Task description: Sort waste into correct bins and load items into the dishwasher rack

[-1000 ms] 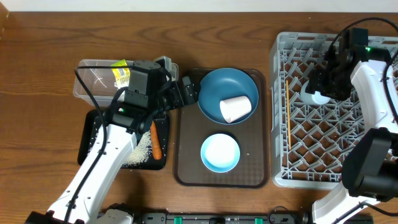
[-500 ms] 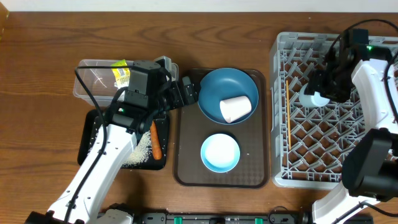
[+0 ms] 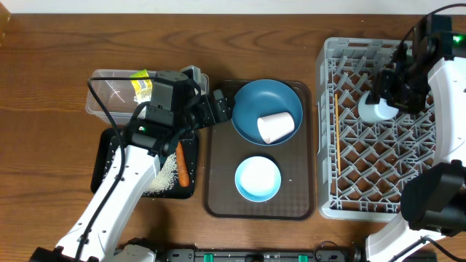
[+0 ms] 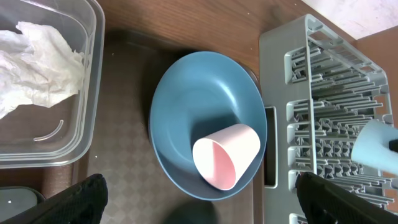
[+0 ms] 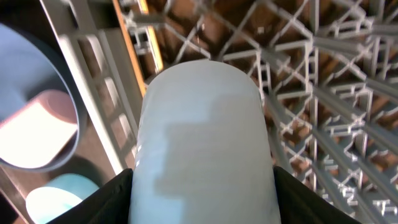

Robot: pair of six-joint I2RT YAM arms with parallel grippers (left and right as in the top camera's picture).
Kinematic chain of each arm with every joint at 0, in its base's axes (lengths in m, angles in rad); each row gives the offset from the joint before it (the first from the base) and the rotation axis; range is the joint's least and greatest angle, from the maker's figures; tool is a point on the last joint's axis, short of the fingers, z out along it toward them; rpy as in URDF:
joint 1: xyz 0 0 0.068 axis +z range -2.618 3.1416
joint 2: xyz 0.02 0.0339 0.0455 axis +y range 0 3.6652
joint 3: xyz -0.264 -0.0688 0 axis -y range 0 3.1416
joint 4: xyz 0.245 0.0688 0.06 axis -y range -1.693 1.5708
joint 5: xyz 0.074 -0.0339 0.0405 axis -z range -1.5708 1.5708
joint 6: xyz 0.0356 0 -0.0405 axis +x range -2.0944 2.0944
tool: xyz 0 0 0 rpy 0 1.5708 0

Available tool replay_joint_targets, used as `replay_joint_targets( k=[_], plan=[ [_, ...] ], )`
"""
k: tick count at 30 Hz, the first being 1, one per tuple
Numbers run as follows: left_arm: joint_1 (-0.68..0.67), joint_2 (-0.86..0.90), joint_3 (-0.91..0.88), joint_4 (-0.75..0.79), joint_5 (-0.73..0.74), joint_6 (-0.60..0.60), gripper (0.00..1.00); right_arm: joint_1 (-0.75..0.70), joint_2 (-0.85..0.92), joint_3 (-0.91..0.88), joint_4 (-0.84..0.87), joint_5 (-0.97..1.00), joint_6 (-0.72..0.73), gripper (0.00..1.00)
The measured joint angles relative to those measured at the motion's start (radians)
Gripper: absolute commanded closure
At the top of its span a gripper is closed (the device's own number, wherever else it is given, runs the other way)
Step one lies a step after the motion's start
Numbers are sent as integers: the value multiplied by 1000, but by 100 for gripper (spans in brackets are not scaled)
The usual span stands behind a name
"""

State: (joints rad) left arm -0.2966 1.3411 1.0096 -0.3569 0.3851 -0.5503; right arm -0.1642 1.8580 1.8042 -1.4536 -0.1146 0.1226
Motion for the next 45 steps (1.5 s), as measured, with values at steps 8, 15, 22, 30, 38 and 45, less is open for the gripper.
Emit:
replay_joint_targets(
  k=[8, 15, 22, 30, 38, 45],
  plan=[
    [0, 0, 0, 0, 0, 0, 1, -5, 0, -26, -21, 8, -3, 99],
    [0, 0, 0, 0, 0, 0, 1, -20, 0, -113, 119, 17, -5, 99],
    [0, 0, 0, 0, 0, 0, 1, -30, 0, -122, 153, 18, -4, 99],
    [0, 0, 0, 0, 0, 0, 1, -30, 0, -182, 236, 5, -4, 99],
    [0, 0, 0, 0, 0, 0, 1, -30, 0, -195, 282, -4, -4, 99],
    [0, 0, 0, 0, 0, 0, 1, -30, 0, -195, 307, -17, -4, 99]
  ],
)
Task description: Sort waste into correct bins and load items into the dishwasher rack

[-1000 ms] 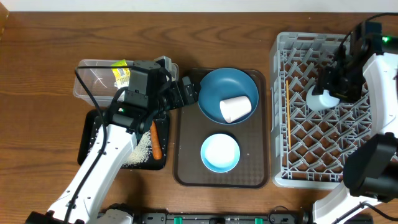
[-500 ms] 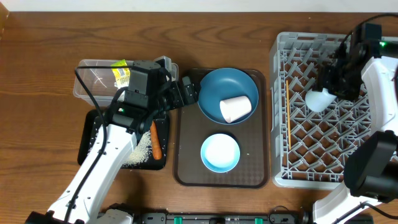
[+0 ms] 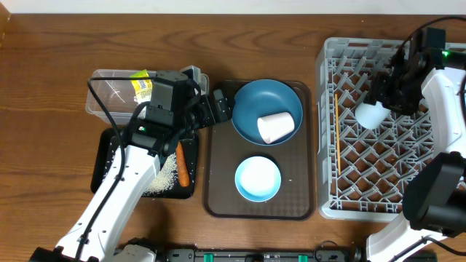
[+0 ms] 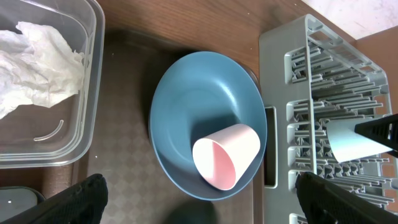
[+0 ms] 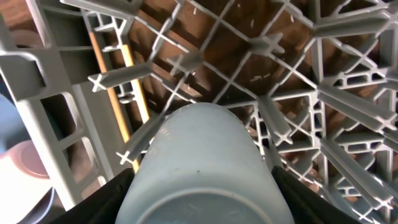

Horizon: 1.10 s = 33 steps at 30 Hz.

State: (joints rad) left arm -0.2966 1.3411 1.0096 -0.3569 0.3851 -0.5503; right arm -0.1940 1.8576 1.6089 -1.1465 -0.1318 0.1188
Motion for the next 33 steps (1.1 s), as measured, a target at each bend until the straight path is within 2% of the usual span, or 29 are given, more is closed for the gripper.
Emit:
replay_joint_targets(
  k=[19, 33],
  plan=[
    [0, 0, 0, 0, 0, 0, 1, 0, 0, 0, 60, -18, 0, 99],
    [0, 0, 0, 0, 0, 0, 1, 0, 0, 0, 6, -11, -9, 99]
  ],
)
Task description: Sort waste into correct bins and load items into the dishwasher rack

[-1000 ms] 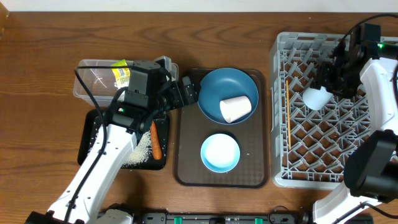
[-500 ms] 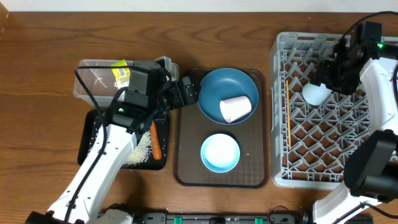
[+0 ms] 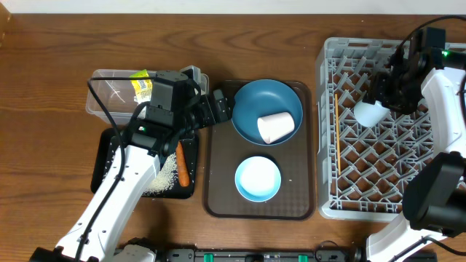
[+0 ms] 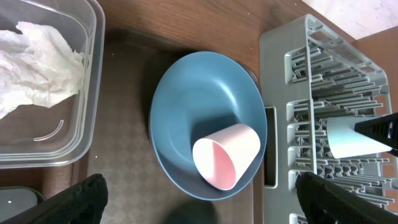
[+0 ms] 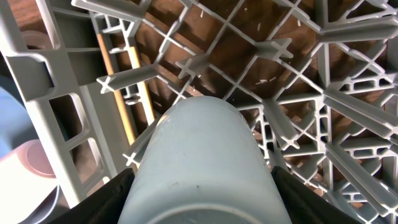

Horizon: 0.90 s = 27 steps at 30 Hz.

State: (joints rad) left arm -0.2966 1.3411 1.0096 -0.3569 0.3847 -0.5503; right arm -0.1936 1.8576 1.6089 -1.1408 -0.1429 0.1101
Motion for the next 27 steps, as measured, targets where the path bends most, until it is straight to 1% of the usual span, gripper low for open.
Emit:
replay_joint_targets(
  k=[10, 13, 14, 15, 16, 18, 19, 22, 24, 27],
  plan=[
    [0, 0, 0, 0, 0, 0, 1, 0, 0, -14, 16, 27, 0, 99],
    [0, 0, 0, 0, 0, 0, 1, 0, 0, -36, 34, 28, 0, 87],
    [0, 0, 0, 0, 0, 0, 1, 0, 0, -40, 36, 28, 0, 79],
    [0, 0, 0, 0, 0, 0, 1, 0, 0, -40, 36, 28, 0, 75],
    [0, 0, 0, 0, 0, 0, 1, 0, 0, -40, 36, 28, 0, 73],
    [0, 0, 0, 0, 0, 0, 1, 0, 0, -40, 36, 28, 0, 61],
    [0, 0, 0, 0, 0, 0, 1, 0, 0, -40, 36, 29, 0, 57],
    [0, 0, 0, 0, 0, 0, 1, 0, 0, -40, 35, 29, 0, 49],
    [0, 0, 0, 0, 0, 0, 1, 0, 0, -40, 35, 28, 0, 42],
    [0, 0, 0, 0, 0, 0, 1, 0, 0, -40, 34, 28, 0, 36]
  ],
)
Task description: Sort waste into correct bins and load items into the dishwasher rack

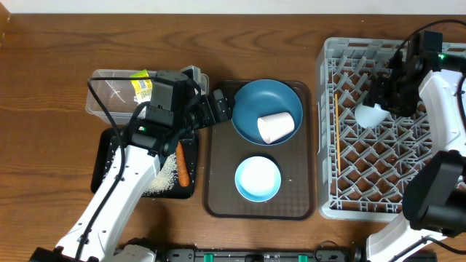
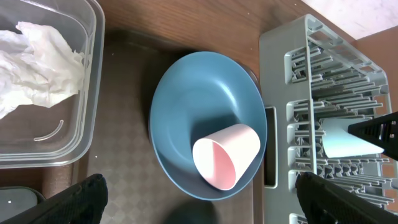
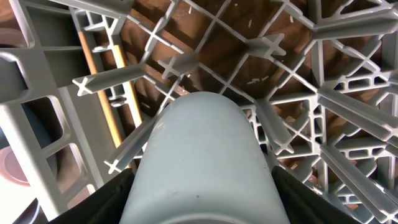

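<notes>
My right gripper (image 1: 384,98) is shut on a pale blue cup (image 3: 202,168), held low among the pegs of the grey dishwasher rack (image 1: 331,124) near its upper left part; the cup (image 1: 368,114) shows white from overhead. My left gripper (image 2: 199,199) stands open above the brown tray (image 1: 218,182), just left of a blue bowl (image 1: 255,105) that holds a pink cup (image 2: 225,155) lying on its side. A light blue small bowl (image 1: 258,178) sits on the tray in front of it.
A clear plastic bin (image 1: 109,91) with crumpled paper (image 2: 37,62) and a yellow packet (image 1: 142,87) stands left of the tray. A black bin (image 1: 105,164) below it holds rice and a carrot (image 1: 183,166). An orange chopstick (image 1: 337,135) lies along the rack's left side.
The right gripper has shifted slightly over the rack with the pale blue cup still in it. The left arm has not moved.
The right gripper held the pale blue cup above the rack's upper left area. Then the cup was lower, close among the rack's pegs, and it has stayed there with small shifts. The left gripper has stayed open beside the blue bowl throughout.
</notes>
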Robot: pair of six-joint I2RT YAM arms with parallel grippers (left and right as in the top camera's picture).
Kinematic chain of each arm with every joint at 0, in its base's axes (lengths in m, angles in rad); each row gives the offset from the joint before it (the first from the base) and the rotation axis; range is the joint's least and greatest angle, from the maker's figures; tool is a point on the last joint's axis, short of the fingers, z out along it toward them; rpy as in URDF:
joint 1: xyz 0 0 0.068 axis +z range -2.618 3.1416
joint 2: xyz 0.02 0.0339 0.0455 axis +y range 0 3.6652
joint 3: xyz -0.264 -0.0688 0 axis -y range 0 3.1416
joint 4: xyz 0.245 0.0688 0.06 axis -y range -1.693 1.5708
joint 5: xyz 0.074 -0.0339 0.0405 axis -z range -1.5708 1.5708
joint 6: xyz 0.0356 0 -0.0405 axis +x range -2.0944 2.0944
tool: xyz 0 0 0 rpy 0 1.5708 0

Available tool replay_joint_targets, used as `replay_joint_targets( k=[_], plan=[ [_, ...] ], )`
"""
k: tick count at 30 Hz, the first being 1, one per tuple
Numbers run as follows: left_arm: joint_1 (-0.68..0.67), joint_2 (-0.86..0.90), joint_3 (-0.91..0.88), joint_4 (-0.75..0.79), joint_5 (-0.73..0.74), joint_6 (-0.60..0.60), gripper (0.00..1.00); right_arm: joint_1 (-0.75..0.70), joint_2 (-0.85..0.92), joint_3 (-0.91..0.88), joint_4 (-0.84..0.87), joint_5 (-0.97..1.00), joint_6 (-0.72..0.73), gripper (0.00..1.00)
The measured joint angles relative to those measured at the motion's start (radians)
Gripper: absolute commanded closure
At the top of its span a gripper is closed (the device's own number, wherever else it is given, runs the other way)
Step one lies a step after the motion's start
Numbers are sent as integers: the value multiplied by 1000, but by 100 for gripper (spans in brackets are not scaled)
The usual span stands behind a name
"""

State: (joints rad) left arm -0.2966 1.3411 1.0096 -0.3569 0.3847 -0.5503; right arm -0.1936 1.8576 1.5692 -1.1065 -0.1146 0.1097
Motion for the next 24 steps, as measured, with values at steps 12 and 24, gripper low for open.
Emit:
replay_joint_targets(
  k=[12, 24],
  plan=[
    [0, 0, 0, 0, 0, 0, 1, 0, 0, 0, -28, 4, -10, 18],
    [0, 0, 0, 0, 0, 0, 1, 2, 0, 247, -285, 3, -15, 21]
  ],
)
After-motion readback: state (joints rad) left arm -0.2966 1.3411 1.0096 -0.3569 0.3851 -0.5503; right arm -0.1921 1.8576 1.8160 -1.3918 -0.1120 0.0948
